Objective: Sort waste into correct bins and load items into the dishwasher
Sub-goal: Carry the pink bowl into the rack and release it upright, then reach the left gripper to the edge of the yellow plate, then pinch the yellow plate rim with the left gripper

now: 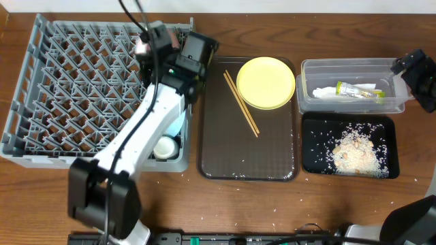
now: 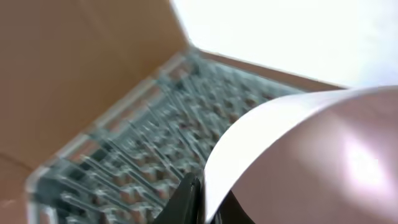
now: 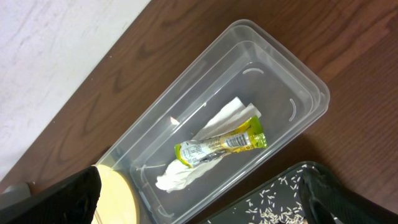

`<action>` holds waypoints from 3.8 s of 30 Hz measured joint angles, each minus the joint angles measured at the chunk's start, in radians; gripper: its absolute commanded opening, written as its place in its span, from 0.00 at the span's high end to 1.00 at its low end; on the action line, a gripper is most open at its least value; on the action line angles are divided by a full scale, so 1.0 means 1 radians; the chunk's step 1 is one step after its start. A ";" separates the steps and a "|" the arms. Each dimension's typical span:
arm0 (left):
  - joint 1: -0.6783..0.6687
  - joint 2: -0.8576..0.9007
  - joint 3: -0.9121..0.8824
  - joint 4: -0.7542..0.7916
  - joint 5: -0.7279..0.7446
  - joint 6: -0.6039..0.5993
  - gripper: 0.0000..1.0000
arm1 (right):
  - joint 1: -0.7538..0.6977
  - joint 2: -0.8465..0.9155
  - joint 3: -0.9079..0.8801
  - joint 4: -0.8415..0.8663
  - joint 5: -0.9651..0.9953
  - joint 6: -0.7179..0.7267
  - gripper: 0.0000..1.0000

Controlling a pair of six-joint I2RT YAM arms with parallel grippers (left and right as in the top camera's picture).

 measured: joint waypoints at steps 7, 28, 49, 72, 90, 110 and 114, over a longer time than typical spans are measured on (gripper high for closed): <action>0.045 0.179 -0.001 0.164 -0.228 0.131 0.93 | 0.000 0.000 0.000 0.000 -0.001 0.000 0.01; -0.040 0.337 -0.001 0.110 -0.334 0.256 0.93 | 0.000 0.000 0.000 0.000 0.000 0.000 0.01; -0.037 0.143 -0.013 0.010 0.409 0.306 0.30 | 0.000 0.000 0.000 0.000 0.000 0.000 0.01; -0.243 0.274 -0.015 0.259 1.107 -0.318 0.41 | 0.000 0.000 0.000 0.000 0.000 0.000 0.01; -0.275 0.406 -0.016 0.383 1.100 -0.446 0.79 | 0.000 0.000 0.000 0.000 0.000 0.000 0.01; -0.236 0.406 -0.016 0.489 1.088 -0.456 0.93 | 0.000 0.000 0.000 0.000 0.000 0.000 0.01; -0.211 0.406 -0.017 0.532 1.088 -0.458 0.93 | 0.000 0.000 0.000 0.000 0.000 0.000 0.01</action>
